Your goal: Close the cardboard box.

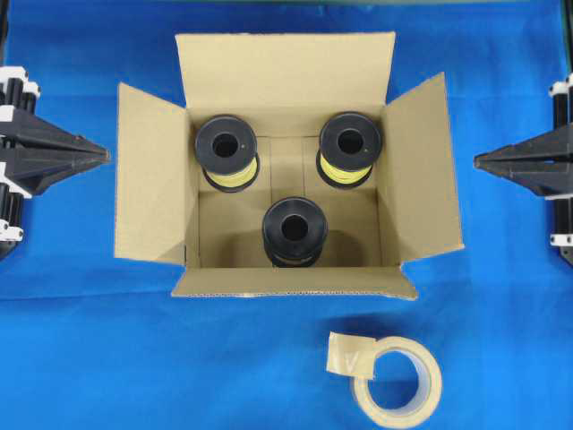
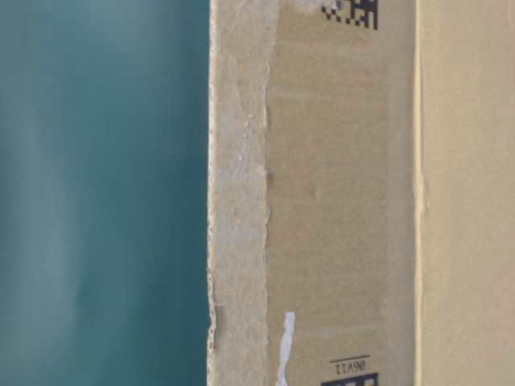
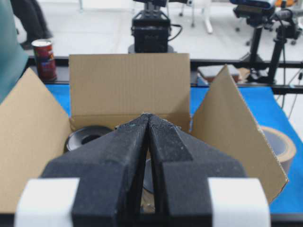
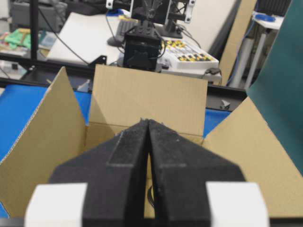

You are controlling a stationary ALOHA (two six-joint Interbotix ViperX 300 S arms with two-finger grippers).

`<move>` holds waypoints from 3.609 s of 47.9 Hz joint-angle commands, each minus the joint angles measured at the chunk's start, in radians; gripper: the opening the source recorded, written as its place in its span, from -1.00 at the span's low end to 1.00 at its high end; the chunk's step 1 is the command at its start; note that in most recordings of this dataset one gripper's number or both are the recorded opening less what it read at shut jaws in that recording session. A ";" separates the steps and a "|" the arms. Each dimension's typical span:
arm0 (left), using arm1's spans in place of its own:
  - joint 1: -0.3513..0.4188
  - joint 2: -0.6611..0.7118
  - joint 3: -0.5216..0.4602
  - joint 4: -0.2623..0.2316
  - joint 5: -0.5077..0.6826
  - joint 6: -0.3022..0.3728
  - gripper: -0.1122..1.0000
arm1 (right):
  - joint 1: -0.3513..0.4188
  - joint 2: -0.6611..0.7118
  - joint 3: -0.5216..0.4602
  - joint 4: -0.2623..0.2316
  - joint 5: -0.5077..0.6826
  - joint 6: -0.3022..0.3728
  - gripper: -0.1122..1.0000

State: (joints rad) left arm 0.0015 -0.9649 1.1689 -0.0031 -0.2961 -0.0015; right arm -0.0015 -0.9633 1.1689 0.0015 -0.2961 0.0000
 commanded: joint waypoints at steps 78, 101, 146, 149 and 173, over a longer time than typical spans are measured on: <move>-0.002 0.192 0.044 -0.037 -0.002 -0.040 -0.79 | -0.006 0.261 -0.057 0.034 0.143 0.054 -0.79; 0.040 0.592 -0.146 -0.037 -0.127 -0.038 -0.79 | -0.028 0.561 -0.158 0.034 -0.081 0.054 -0.79; 0.115 0.907 -0.364 -0.035 -0.164 -0.031 -0.79 | -0.038 0.821 -0.222 0.089 -0.135 0.058 -0.79; 0.140 0.930 -0.400 -0.035 -0.166 -0.018 -0.79 | -0.038 0.821 -0.221 0.089 -0.133 0.058 -0.79; 0.227 1.094 -0.606 -0.035 -0.164 0.098 -0.79 | -0.037 0.822 -0.221 0.089 -0.135 0.058 -0.79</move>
State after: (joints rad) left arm 0.2224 0.1212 0.5983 -0.0399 -0.4541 0.0982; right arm -0.0368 -0.1350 0.9649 0.0874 -0.4218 0.0583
